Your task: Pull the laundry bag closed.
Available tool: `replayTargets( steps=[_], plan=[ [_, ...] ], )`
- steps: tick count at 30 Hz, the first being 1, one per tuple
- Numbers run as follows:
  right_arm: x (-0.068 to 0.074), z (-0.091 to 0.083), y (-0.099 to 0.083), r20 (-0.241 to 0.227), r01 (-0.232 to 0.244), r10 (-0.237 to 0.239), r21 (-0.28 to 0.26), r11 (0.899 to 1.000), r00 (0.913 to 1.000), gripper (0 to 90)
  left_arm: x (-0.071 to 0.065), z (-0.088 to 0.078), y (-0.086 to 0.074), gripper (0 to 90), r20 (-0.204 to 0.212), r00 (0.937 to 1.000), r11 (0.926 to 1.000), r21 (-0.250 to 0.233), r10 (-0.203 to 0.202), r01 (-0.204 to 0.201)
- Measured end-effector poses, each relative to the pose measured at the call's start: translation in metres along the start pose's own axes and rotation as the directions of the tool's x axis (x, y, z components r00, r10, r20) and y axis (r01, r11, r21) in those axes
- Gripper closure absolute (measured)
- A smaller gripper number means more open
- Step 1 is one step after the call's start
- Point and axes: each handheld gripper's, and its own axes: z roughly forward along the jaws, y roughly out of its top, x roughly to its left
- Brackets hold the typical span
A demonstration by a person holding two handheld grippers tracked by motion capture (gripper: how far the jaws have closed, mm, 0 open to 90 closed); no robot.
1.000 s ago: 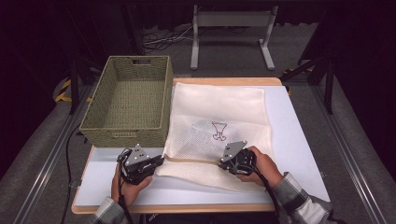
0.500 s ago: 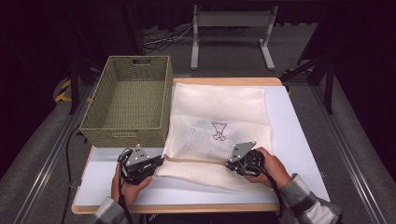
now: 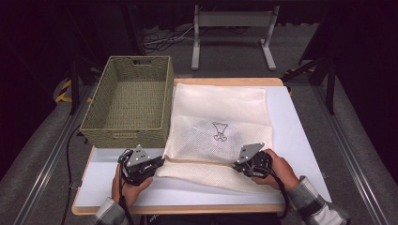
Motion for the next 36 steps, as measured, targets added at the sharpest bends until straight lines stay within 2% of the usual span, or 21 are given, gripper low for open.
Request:
replayTargets(
  steps=[15, 28, 36],
  plan=[
    [-0.005, -0.013, -0.021, 0.005, -0.047, 0.047, -0.001, 0.999, 0.9989, 82.2, 0.000, 0.000, 0.000, 84.7, -0.011, 0.9999, 1.0000, 0.007, -0.004, 0.004],
    [-0.006, -0.025, -0.036, 0.026, -0.069, 0.069, 0.006, 0.998, 0.9973, 82.2, 0.000, 0.000, -0.001, 84.7, -0.011, 0.9998, 0.9998, 0.011, -0.016, 0.016],
    [-0.009, -0.032, -0.048, 0.015, -0.101, 0.101, -0.008, 0.995, 0.9948, 82.1, 0.000, 0.000, -0.001, 84.7, -0.014, 0.9998, 0.9998, 0.015, -0.012, 0.012]
  ],
)
